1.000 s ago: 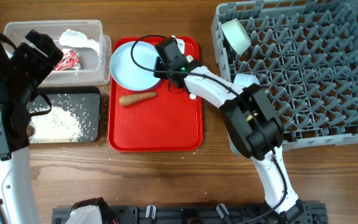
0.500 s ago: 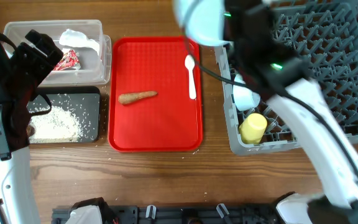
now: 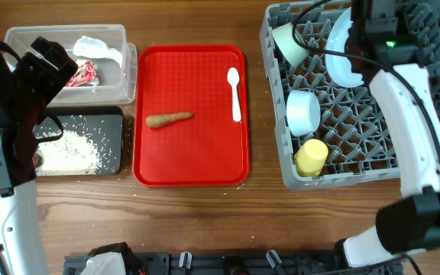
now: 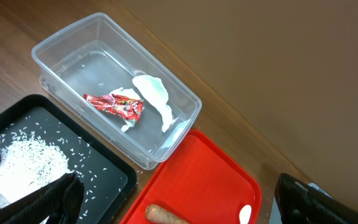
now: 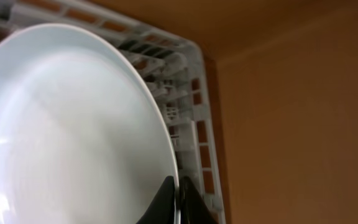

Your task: Sort waste into correct bins and load items into the dishwasher rack

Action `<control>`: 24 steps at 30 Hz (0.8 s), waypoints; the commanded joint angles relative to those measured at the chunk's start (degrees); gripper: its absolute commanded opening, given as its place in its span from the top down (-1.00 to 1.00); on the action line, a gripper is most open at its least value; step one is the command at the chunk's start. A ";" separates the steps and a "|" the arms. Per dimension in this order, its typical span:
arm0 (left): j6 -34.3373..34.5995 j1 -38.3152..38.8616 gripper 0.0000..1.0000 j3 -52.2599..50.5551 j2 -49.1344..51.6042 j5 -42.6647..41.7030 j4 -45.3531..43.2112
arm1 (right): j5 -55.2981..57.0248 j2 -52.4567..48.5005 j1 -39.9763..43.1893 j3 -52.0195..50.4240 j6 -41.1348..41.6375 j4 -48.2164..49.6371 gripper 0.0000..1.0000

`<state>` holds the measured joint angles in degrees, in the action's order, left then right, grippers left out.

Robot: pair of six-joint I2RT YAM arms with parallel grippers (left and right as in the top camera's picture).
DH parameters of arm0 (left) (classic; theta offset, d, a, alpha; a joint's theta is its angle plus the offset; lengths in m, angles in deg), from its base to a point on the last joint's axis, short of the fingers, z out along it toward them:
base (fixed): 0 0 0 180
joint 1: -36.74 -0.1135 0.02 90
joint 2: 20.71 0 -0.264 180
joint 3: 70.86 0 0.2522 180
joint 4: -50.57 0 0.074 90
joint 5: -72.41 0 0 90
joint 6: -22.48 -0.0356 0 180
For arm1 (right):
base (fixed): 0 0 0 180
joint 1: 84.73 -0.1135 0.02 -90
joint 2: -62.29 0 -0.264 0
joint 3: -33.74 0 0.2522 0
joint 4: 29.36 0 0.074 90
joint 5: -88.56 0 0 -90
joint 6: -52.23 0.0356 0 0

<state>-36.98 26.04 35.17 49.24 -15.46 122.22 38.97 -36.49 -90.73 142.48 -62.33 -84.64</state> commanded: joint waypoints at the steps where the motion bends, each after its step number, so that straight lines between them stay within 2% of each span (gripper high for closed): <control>1: -0.07 -0.39 -1.00 0.42 0.02 0.74 -0.15 | -2.51 -4.98 -0.09 -0.13 -10.12 1.22 0.91; 6: -0.07 -0.39 -1.00 0.42 0.02 0.74 -0.13 | 0.24 -10.88 -0.02 -0.13 -10.14 3.69 0.91; 7: -0.07 -0.39 -1.00 0.42 0.02 0.74 -0.15 | -0.09 -11.69 -0.02 -0.13 -9.57 4.59 0.77; 8: -0.07 -0.39 -1.00 0.42 0.02 0.74 -0.15 | -1.46 -11.80 -0.04 -0.13 -8.41 4.92 -0.17; 9: -0.07 -0.39 -1.00 0.42 0.02 0.76 -0.15 | -2.60 -11.45 -0.04 -0.11 -6.10 5.73 -0.99; 13: -0.07 -0.42 -1.00 0.42 0.02 0.76 -0.15 | -8.04 -7.54 -0.59 -0.07 3.56 7.17 -1.00; 17: -0.07 -0.39 -1.00 0.42 0.02 0.74 -0.15 | -22.95 0.20 -1.55 -0.07 15.30 6.69 -0.99; 19: -0.07 -0.42 -1.00 0.42 0.02 0.74 -0.15 | -36.22 3.48 -1.55 -0.07 22.77 6.08 -1.00; 22: -0.07 -0.39 -1.00 0.42 0.02 0.76 -0.15 | -64.30 5.60 -1.55 -0.09 28.39 5.70 -0.98; 24: -0.07 -0.42 -1.00 0.42 0.02 0.76 -0.15 | -69.40 4.17 -2.40 -0.52 33.46 6.64 -0.63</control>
<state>-36.98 26.06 35.17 49.24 -15.46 122.22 -8.79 -30.18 -92.04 142.35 -39.27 -78.58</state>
